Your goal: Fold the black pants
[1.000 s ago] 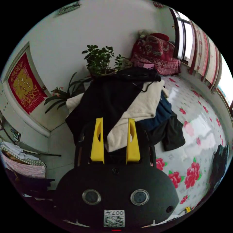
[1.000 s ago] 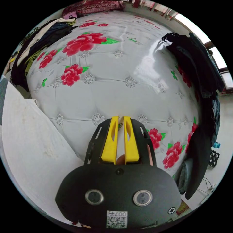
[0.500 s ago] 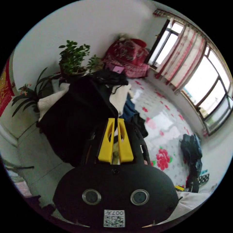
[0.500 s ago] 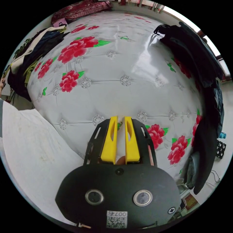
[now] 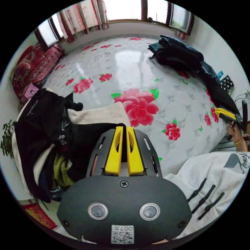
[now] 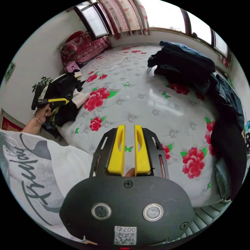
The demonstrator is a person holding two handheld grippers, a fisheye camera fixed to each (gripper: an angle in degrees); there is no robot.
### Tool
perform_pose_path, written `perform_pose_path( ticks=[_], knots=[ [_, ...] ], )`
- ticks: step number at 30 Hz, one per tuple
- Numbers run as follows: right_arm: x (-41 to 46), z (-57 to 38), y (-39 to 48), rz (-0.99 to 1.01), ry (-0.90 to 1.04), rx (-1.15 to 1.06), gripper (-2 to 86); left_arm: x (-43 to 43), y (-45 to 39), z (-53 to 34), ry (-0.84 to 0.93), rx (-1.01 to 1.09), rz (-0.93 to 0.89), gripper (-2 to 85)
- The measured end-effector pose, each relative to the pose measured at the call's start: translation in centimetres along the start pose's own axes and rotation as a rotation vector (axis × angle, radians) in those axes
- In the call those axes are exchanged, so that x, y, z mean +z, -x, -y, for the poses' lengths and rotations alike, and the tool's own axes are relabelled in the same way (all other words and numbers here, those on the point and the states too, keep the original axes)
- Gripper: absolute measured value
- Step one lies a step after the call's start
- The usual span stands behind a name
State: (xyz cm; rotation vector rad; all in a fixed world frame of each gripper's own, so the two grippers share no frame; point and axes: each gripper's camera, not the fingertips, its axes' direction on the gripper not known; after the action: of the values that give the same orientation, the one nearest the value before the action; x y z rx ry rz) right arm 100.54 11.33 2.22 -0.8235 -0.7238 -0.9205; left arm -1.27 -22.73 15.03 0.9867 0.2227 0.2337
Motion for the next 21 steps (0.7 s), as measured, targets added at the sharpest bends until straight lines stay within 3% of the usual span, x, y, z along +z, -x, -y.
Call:
perform_pose_path(
  ticks=[5, 7, 10, 14, 17, 21],
  knots=[
    [-0.9, -5.7, -3.3, -0.023, 0.053, 0.068, 8.9, -2.2, 6.5, -6.6, -0.131, -0.341, -0.023, 8.8],
    [-0.8, -7.2, -4.2, -0.023, 0.071, 0.09, 9.0, -2.5, 12.0, -10.5, -0.183, -0.606, -0.061, 9.6],
    [-0.7, -8.3, -5.2, 0.001, 0.079, 0.103, 9.2, 1.3, 15.5, -11.6, -0.108, -0.7, -0.225, 9.4],
    [-1.1, -7.3, -5.2, 0.035, 0.048, 0.051, 9.3, 6.9, 14.7, -9.6, 0.104, -0.672, -0.311, 0.7],
    [-2.4, -6.5, -5.0, 0.035, -0.007, 0.005, 9.2, 5.8, 11.8, -7.5, -0.002, -0.556, -0.396, -0.7],
    [-3.7, -6.5, -5.8, 0.052, -0.052, -0.022, 9.1, 1.7, 3.5, -3.3, -0.053, -0.167, -0.465, -0.9]
  ],
)
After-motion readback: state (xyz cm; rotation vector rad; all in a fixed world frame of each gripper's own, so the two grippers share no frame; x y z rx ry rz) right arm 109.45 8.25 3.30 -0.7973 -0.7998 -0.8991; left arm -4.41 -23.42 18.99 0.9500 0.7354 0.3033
